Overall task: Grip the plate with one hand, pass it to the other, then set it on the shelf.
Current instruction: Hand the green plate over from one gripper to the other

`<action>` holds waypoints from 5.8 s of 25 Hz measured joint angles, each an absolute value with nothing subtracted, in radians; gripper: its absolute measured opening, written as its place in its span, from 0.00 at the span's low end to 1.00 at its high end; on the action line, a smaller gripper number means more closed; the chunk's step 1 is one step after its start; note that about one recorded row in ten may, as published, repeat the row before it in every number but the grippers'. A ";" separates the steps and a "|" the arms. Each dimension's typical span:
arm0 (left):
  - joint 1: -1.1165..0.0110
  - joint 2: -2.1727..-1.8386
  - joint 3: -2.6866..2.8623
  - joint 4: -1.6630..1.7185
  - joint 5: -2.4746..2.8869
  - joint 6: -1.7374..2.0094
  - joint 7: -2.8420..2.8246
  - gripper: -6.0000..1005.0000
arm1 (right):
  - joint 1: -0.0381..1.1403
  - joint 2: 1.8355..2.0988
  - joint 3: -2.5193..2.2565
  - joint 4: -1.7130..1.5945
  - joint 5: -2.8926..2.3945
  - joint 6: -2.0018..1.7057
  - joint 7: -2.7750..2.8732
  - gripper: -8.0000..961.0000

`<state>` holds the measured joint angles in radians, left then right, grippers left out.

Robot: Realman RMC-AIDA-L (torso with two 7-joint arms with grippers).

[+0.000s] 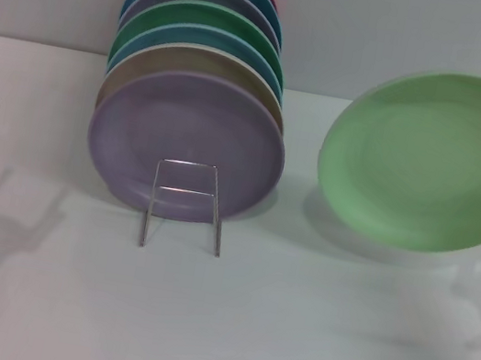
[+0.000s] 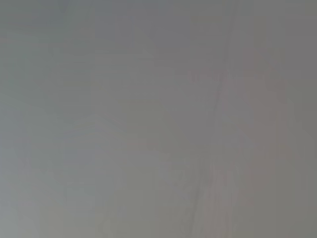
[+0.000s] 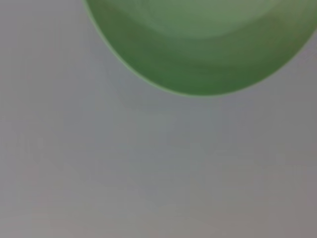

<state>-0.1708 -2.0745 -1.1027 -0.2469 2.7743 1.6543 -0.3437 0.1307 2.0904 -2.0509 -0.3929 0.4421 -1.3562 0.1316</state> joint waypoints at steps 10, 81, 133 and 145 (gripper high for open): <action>-0.115 -2.075 -0.959 -0.242 2.773 1.757 -0.376 0.86 | 0.155 2.083 -2.068 -0.296 0.404 -1.411 0.213 0.03; -0.053 -2.078 -0.595 -0.566 2.729 1.342 0.000 0.86 | 0.003 2.092 -2.891 -0.610 1.267 -1.541 -0.219 0.03; -0.125 -2.073 -0.569 -0.743 2.728 1.052 0.070 0.86 | 0.000 2.092 -2.893 -0.624 1.210 -1.511 -0.301 0.03; -0.140 -2.071 -0.603 -0.734 2.727 1.052 0.035 0.86 | -0.004 2.092 -2.893 -0.622 1.208 -1.509 -0.303 0.03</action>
